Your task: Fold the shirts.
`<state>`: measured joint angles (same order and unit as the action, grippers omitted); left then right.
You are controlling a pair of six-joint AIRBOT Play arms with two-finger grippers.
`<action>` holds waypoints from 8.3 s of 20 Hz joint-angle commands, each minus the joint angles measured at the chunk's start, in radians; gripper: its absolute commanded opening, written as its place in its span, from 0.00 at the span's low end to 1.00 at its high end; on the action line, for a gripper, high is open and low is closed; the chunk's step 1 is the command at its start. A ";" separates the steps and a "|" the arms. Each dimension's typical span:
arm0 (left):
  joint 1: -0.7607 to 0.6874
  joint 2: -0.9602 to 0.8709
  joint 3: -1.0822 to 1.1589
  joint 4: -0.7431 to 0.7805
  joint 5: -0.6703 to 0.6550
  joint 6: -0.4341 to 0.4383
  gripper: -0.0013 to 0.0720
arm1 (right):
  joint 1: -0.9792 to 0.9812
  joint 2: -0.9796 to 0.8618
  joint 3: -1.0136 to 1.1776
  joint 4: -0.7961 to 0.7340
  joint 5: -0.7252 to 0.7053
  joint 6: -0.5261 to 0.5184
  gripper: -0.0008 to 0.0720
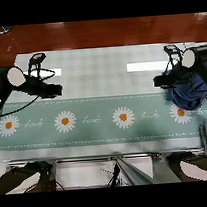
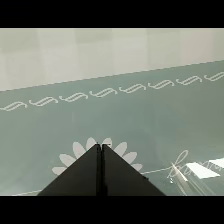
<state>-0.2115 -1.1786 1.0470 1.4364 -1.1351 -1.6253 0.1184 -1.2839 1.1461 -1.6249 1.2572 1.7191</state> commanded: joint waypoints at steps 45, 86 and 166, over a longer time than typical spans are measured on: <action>0.076 -0.158 0.017 0.003 0.040 0.023 0.97 | -0.652 -0.240 0.026 -0.029 -0.261 -0.006 0.04; 0.031 0.654 -0.414 -0.259 0.112 0.002 0.97 | 0.248 -0.166 0.463 0.543 -0.013 -0.206 0.86; 0.298 -0.218 0.171 -0.431 0.433 0.240 0.04 | -0.037 -0.266 0.480 0.175 -0.254 -0.190 0.04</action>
<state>0.1131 -1.1702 1.1049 1.0290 -0.7437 -1.3689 0.0814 -1.3262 1.5021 -1.4509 1.0916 1.5219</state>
